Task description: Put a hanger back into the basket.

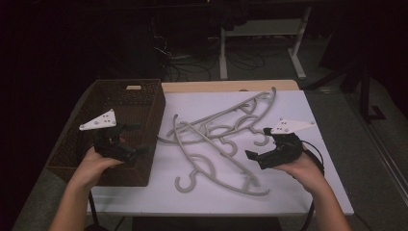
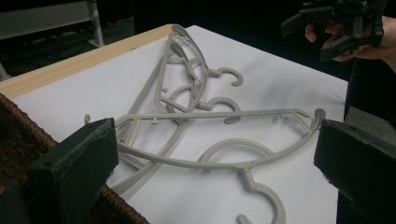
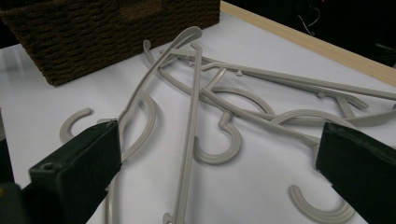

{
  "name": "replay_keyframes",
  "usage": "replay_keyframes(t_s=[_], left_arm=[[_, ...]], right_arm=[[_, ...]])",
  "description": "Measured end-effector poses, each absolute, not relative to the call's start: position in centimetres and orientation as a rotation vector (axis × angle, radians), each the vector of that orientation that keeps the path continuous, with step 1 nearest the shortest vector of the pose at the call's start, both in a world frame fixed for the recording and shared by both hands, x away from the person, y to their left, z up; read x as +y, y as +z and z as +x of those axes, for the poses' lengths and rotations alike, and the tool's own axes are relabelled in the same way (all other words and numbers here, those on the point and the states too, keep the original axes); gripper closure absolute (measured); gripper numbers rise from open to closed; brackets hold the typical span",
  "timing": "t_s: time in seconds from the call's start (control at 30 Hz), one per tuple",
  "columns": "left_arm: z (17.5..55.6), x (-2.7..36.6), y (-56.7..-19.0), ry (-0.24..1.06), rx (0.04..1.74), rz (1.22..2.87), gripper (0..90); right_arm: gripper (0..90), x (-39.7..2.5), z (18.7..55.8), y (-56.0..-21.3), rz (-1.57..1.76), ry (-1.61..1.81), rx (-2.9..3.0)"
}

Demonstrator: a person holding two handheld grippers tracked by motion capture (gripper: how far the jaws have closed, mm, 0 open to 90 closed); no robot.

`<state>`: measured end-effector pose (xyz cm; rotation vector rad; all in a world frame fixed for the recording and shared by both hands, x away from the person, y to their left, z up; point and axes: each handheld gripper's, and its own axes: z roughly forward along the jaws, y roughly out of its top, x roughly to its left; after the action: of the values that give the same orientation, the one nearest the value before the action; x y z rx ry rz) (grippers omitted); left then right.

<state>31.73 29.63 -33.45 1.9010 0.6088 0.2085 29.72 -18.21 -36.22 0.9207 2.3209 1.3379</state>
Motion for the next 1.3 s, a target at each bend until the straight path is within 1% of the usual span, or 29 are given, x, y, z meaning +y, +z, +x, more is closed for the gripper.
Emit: replay_keyframes(t_s=[0.3,0.43,0.5,0.53,0.57,0.67,0.7,0.73,0.83,0.93,0.97,1.17,1.3], left_arm=[[31.9,28.7,-33.4,0.189,0.616,1.888,0.0],[31.9,28.1,-33.4,0.184,0.612,1.882,0.0],[31.9,27.9,-33.3,0.185,0.609,1.880,0.0],[31.8,27.8,-33.3,0.181,0.606,1.878,0.0],[31.8,27.8,-33.3,0.182,0.602,1.879,0.0],[31.7,27.8,-33.3,0.183,0.601,1.876,0.0],[31.7,27.8,-33.3,0.183,0.601,1.876,0.0],[31.8,27.8,-33.3,0.182,0.601,1.875,0.0],[31.8,27.9,-33.3,0.181,0.607,1.867,0.0],[31.8,27.9,-33.3,0.183,0.605,1.869,0.0],[31.7,27.9,-33.3,0.182,0.605,1.869,0.0],[31.7,27.8,-33.3,0.183,0.603,1.872,0.0],[31.7,27.9,-33.3,0.183,0.604,1.871,0.0]], right_arm=[[0.0,-17.5,29.8,-36.7,0.922,1.295,2.380],[3.9,-16.0,29.9,-37.4,0.894,1.267,2.451],[6.7,-15.2,29.9,-37.8,0.882,1.249,2.478],[10.3,-14.4,30.1,-38.1,0.867,1.241,2.506],[10.3,-14.4,30.1,-38.1,0.867,1.241,2.506],[15.1,-12.7,30.5,-38.6,0.851,1.234,2.559],[15.1,-12.7,30.5,-38.6,0.851,1.234,2.559],[17.9,-11.7,30.7,-39.0,0.831,1.220,2.596],[20.2,-10.6,30.8,-39.5,0.809,1.201,2.634],[26.2,-9.0,30.7,-40.5,0.778,1.170,2.704],[26.2,-9.0,30.7,-40.5,0.778,1.170,2.704],[35.1,-7.8,30.2,-42.2,0.756,1.112,2.783],[42.9,-7.3,29.8,-43.2,0.741,1.069,2.819]])
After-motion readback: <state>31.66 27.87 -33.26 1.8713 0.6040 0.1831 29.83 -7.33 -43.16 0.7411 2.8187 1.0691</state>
